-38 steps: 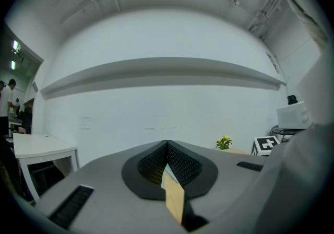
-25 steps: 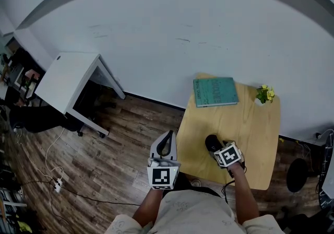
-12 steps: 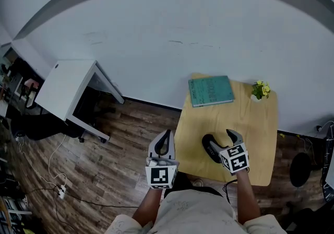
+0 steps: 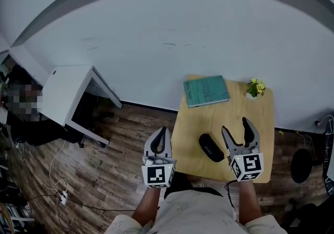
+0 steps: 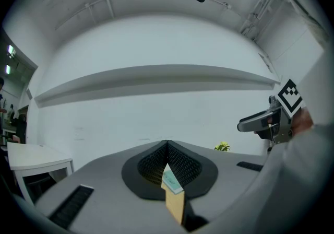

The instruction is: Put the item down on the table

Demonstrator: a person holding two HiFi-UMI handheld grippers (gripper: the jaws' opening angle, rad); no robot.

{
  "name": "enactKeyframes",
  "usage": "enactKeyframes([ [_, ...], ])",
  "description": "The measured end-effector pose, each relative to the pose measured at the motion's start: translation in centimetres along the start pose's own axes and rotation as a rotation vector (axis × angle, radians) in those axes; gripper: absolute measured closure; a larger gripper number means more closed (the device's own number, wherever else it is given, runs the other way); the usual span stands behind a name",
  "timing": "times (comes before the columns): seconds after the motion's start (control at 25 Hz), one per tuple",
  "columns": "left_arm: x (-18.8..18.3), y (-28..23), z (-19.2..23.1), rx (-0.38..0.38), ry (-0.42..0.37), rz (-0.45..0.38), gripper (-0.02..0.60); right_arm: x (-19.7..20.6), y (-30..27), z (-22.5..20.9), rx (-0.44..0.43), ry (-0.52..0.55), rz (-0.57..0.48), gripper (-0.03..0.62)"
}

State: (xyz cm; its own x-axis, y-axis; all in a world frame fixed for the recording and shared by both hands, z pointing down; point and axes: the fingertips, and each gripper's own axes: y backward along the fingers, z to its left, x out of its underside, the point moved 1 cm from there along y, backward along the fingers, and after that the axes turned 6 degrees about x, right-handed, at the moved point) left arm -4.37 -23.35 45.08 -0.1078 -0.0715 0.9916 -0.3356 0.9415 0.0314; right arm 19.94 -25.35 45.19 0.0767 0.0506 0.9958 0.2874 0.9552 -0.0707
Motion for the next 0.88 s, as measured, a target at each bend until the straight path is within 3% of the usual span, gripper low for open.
enactKeyframes([
  [0.2,-0.5,0.0,-0.2,-0.001,0.001,-0.01,0.574,-3.5,2.6,-2.2,0.105,0.036,-0.216,0.249],
  [0.32,-0.9,0.2,-0.3,0.0,-0.004,-0.024,0.574,-4.4,4.1,-3.2,0.152,0.02,-0.292,0.249],
  [0.88,-0.9,0.6,-1.0,0.002,-0.018,-0.025,0.574,-3.4,5.4,-4.2,0.18,0.009,-0.274,0.249],
])
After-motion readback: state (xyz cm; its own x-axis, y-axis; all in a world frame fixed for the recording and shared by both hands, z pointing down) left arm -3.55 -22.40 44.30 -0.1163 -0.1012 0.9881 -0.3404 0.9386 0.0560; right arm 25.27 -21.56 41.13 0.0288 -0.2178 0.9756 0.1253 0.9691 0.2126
